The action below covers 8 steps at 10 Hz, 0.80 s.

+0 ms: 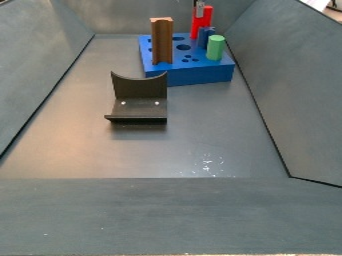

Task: Pick up the square-circle object. Move up. Place the square-circle object on the fixture. Regrasp the square-circle object. Move to above the board. Insert the square-circle object.
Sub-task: Insert the square-circle object.

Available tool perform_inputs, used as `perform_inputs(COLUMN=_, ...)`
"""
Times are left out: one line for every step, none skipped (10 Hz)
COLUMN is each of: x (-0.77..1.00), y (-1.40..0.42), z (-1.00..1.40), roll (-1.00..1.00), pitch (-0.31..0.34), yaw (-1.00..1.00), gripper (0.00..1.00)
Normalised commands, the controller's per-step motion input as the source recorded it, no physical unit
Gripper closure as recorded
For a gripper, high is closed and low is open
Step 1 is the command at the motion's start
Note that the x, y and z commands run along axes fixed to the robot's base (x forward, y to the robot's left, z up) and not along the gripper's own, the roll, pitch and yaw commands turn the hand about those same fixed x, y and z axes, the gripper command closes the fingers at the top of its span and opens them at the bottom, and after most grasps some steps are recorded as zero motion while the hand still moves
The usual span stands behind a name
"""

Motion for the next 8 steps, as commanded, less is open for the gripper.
perform_inputs(x=-0.1, y=-0.39, z=-0.2, roll=0.5, pitch=0.0, yaw=0.25, gripper=1.0)
perform_inputs(x=0.0, y=-0.31, z=-0.23, roll=0.5, pitch=0.001, yaw=0.22, gripper=1.0)
perform_inputs(x=0.0, y=-0.16, z=-0.27, roll=0.45, pitch=0.051, yaw=0.15, gripper=1.0)
perform_inputs(x=0.15, y=0.0, z=-0.21, roll=0.1, pitch=0.0, yaw=0.0, gripper=1.0)
perform_inputs(x=0.22, y=0.14, z=-0.31, roll=-0.07, pitch=-0.056, yaw=0.0, gripper=1.0)
perform_inputs(x=0.23, y=0.3, z=-0.45, roll=-0.18, pitch=-0.076, yaw=0.0, gripper=1.0)
perform_inputs(x=0.21, y=0.21, z=-0.43, roll=-0.14, pitch=-0.059, yaw=0.0, gripper=1.0)
perform_inputs(x=0.22, y=0.0, z=-0.57, roll=0.06, pitch=0.001, yaw=0.0, gripper=1.0)
